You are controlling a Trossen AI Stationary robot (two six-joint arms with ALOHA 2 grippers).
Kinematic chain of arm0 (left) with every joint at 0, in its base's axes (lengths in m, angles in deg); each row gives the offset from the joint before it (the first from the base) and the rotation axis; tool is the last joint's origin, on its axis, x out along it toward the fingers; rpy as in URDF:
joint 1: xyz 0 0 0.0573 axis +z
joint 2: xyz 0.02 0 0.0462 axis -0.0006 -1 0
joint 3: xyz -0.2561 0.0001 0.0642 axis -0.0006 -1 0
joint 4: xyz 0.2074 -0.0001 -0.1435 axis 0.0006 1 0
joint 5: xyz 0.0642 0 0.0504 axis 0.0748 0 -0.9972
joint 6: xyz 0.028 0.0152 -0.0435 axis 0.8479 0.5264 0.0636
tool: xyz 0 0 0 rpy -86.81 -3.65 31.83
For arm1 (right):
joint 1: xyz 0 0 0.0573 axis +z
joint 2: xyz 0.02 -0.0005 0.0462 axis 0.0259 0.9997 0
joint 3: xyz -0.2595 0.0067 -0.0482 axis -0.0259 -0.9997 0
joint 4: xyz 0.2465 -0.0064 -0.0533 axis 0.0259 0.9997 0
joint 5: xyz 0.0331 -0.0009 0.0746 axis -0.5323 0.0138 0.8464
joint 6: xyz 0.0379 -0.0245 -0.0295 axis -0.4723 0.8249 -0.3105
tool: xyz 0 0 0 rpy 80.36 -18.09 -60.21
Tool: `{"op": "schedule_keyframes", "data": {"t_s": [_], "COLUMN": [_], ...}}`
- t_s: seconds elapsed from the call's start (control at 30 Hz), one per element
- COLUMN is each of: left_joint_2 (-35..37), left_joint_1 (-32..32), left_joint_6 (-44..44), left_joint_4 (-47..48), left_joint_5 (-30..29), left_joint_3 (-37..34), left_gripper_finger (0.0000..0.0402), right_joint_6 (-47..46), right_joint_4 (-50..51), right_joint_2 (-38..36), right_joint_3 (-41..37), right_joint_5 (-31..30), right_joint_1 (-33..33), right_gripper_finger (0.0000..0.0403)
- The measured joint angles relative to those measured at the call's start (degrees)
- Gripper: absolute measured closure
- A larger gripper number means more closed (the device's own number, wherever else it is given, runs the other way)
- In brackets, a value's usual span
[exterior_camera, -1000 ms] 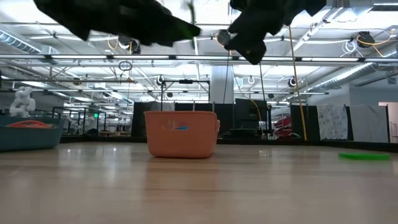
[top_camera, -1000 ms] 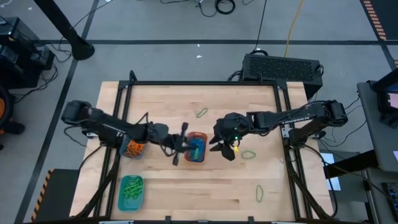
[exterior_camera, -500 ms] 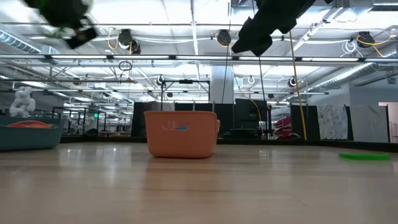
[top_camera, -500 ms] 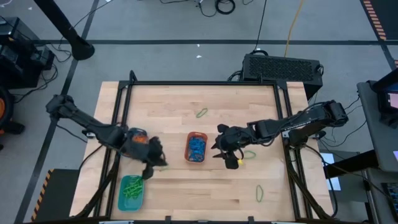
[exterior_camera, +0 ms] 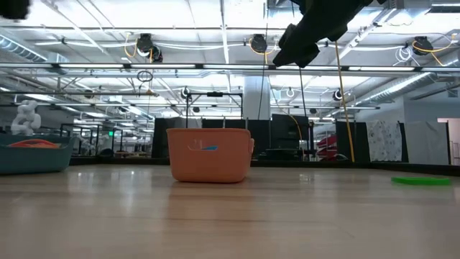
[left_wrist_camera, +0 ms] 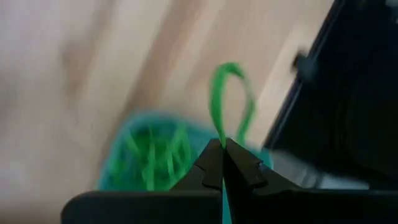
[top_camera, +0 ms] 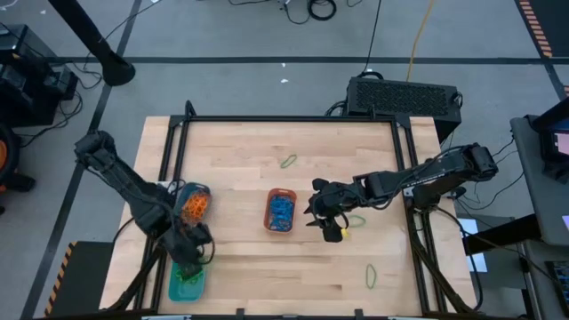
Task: Sort rubber bands into baskets
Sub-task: Put the green rubber band into the green bin
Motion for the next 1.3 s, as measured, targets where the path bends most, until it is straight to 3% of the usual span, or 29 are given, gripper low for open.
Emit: {"op": "schedule_keyframes", "data": {"t_s": [0.33, 0.5, 1.0, 1.3], "left_joint_2": [-5.1, -7.3, -8.9, -8.9], "left_joint_1": [-6.8, -7.1, -7.1, -7.1], "left_joint_6": [-3.6, -3.6, -3.5, -2.7], "left_joint_4": [2.3, 2.9, 8.9, 11.5], "left_joint_5": [4.9, 11.0, 10.2, 10.1], "left_joint_3": [0.0, 0.0, -0.1, -0.1], "left_gripper_finger": [0.0399, 0.0396, 0.0391, 0.0302], "right_joint_6": [-0.2, -1.4, -1.6, -1.6], "right_joint_4": [1.1, 1.8, 1.9, 2.0], "right_joint_2": [0.0, 0.0, 0.0, 0.0], "right_joint_3": [0.0, 0.0, 0.1, 0.1], "right_joint_5": [0.0, 0.0, 0.0, 0.0], "right_joint_1": [0.0, 0.0, 0.0, 0.0], "right_gripper_finger": [0.0232, 0.0232, 0.0232, 0.0232]}}
